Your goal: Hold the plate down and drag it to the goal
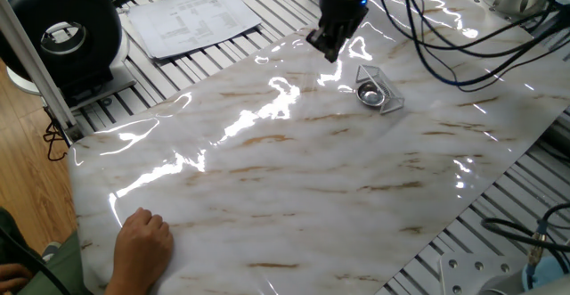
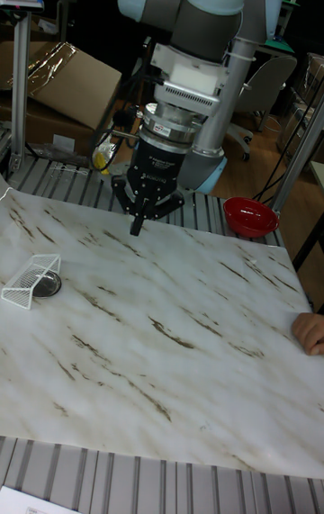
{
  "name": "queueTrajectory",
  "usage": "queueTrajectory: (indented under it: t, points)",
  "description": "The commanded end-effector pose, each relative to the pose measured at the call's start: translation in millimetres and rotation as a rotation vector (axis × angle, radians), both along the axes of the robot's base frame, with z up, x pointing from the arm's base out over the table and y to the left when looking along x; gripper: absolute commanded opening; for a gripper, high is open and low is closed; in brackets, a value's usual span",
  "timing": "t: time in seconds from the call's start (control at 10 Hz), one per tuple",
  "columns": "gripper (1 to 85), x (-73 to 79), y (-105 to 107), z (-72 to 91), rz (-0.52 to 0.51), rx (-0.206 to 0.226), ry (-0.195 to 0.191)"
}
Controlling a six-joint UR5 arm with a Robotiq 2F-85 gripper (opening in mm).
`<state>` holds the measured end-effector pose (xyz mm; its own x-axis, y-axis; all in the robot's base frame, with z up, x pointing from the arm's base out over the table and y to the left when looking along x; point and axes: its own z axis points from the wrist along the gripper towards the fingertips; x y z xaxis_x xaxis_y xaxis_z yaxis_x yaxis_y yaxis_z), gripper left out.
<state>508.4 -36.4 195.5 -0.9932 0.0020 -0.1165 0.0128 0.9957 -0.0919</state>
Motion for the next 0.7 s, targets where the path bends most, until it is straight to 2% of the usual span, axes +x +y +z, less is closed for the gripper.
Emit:
queueTrajectory:
  t: [0.0,0.1,0.3,0.4,0.6]
  points:
    - [1.7,17.7,0,5.9,-0.023,0.002,-0.046]
    - [1.7,20.5,-2,7.8,-0.013,0.005,-0.054]
    - [1.7,6.1,-9,4.3,-0.034,-0.006,-0.001]
    - [1.7,2.3,-13,0.2,-0.031,-0.008,0.012]
    - [1.7,2.0,-16,-4.1,-0.010,-0.009,0.013]
